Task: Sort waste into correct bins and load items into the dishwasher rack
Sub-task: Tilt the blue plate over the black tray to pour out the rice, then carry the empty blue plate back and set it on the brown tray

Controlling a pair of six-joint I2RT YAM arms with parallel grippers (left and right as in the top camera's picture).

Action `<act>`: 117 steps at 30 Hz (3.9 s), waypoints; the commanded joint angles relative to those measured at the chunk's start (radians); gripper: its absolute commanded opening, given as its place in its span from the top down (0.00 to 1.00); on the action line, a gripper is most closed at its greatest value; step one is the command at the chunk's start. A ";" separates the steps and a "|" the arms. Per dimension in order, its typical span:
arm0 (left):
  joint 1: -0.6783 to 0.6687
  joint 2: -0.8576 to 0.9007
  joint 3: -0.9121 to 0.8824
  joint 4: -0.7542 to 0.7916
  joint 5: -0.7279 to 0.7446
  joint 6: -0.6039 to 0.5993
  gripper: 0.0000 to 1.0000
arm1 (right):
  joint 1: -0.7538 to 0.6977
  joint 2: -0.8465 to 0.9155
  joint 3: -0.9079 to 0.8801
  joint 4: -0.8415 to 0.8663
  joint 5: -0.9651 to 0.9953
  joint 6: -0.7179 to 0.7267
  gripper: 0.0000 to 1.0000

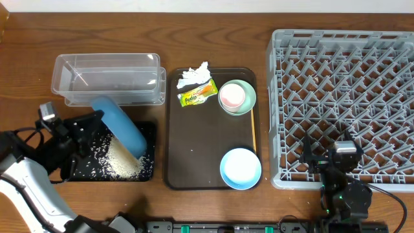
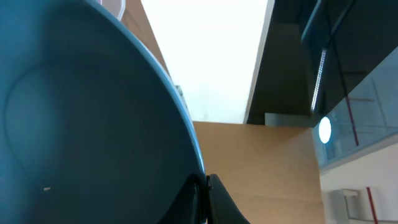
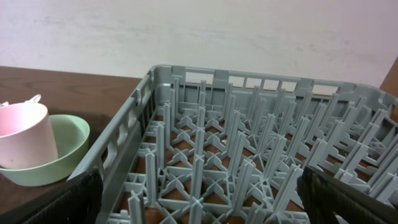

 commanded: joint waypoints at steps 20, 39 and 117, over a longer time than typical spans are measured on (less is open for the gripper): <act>0.023 -0.011 -0.002 -0.166 0.055 0.102 0.94 | 0.010 -0.001 -0.001 -0.004 0.002 -0.009 0.01; -0.324 -0.583 0.102 -0.216 -0.372 -0.001 0.94 | 0.010 -0.001 -0.001 -0.004 0.002 -0.009 0.01; -1.538 0.314 0.278 0.205 -1.365 -0.500 0.77 | 0.010 -0.001 -0.001 -0.004 0.002 -0.009 0.01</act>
